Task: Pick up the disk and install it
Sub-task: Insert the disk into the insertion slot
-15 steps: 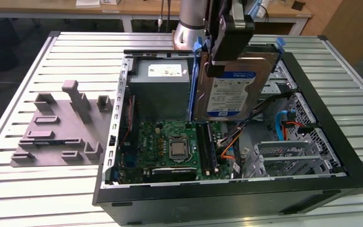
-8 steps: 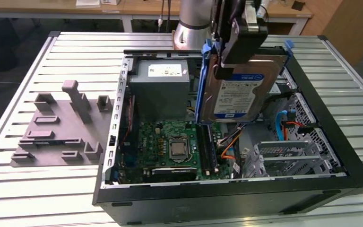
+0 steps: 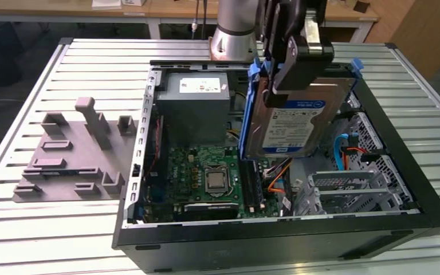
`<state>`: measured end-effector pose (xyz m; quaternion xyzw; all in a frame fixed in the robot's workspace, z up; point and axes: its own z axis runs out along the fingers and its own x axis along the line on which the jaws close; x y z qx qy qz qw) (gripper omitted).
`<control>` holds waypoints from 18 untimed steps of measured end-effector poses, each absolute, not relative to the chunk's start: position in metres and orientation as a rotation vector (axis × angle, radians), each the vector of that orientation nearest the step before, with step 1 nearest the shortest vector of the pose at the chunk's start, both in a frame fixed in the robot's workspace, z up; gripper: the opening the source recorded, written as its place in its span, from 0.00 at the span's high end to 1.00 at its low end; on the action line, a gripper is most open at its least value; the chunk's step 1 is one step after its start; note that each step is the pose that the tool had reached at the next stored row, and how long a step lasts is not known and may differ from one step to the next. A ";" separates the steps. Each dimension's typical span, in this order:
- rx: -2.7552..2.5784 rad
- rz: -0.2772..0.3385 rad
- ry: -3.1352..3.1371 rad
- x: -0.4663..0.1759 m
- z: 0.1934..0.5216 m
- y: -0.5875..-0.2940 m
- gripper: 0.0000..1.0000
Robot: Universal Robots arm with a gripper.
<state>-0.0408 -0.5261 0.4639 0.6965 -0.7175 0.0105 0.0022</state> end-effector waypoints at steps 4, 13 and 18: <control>2.185 0.033 -2.251 -0.032 0.462 -0.528 0.64; 2.185 0.033 -2.251 -0.026 0.457 -0.543 0.64; 2.185 0.033 -2.251 -0.018 0.456 -0.548 0.64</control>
